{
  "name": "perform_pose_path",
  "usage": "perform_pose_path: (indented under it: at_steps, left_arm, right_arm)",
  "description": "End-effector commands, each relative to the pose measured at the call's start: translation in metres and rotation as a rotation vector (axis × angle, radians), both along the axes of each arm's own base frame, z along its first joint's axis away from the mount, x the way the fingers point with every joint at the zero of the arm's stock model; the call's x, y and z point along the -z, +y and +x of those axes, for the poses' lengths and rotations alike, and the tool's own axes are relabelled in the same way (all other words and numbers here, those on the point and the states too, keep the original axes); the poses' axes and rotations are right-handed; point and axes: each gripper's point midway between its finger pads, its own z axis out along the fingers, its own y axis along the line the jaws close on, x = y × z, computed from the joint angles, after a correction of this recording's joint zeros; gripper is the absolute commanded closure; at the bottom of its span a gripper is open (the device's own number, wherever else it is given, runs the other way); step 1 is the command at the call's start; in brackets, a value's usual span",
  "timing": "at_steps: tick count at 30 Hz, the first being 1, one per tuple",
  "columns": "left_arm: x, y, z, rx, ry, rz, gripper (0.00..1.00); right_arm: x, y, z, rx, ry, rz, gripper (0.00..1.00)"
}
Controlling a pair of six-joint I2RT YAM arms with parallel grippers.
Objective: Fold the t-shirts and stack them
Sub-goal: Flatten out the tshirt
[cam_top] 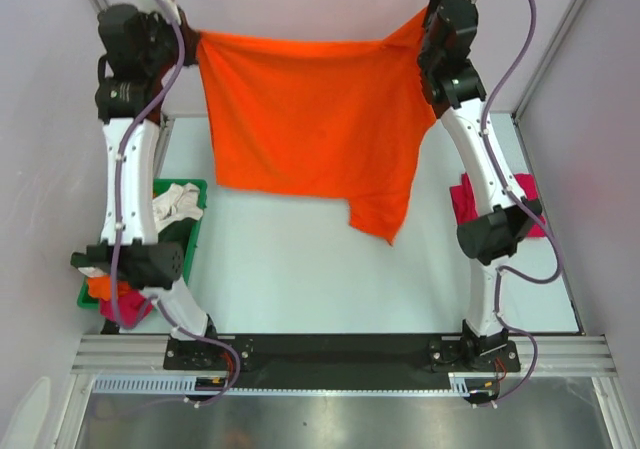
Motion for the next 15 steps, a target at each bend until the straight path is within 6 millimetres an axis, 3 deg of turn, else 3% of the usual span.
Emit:
perform_pose_path:
  at_steps: [1, 2, 3, 5, 6, 8, 9, 10, 12, 13, 15]
  left_arm:
    - [-0.138, 0.011, -0.005, -0.077, -0.384, -0.033, 1.00]
    - [-0.145, 0.013, -0.002, -0.084, -0.411, -0.035, 1.00]
    - [-0.169, -0.003, -0.014, -0.059, -0.499, -0.044, 1.00]
    - [-0.174, -0.005, -0.016, -0.062, -0.528, -0.047, 1.00]
    - [-0.176, -0.009, -0.017, -0.055, -0.530, -0.047, 1.00]
    - [-0.163, -0.012, -0.011, -0.046, -0.492, -0.045, 1.00]
    - [-0.158, -0.012, -0.013, -0.046, -0.471, -0.047, 1.00]
    - [-0.134, -0.014, -0.001, -0.039, -0.409, -0.041, 1.00]
    - [-0.111, -0.015, 0.008, -0.034, -0.357, -0.042, 1.00]
    - [-0.084, -0.017, 0.018, -0.027, -0.294, -0.040, 1.00]
    - [-0.057, -0.020, 0.026, -0.012, -0.239, -0.038, 1.00]
  right_arm:
    - [-0.091, 0.003, -0.026, -0.073, -0.302, 0.060, 1.00]
    - [-0.101, 0.006, -0.033, -0.079, -0.334, 0.053, 1.00]
    - [-0.112, 0.012, -0.041, -0.098, -0.365, 0.046, 1.00]
    - [-0.131, 0.008, -0.060, -0.094, -0.406, 0.037, 1.00]
    - [-0.128, 0.008, -0.060, -0.088, -0.390, 0.034, 1.00]
    - [-0.125, 0.002, -0.066, -0.066, -0.361, 0.029, 1.00]
    - [-0.111, 0.002, -0.059, -0.048, -0.320, 0.025, 1.00]
    - [-0.101, 0.004, -0.056, -0.045, -0.286, 0.019, 1.00]
    - [-0.090, 0.000, -0.054, -0.025, -0.253, 0.022, 1.00]
    - [-0.062, 0.007, -0.040, -0.023, -0.197, 0.005, 1.00]
    - [-0.043, 0.007, -0.035, -0.013, -0.163, 0.003, 1.00]
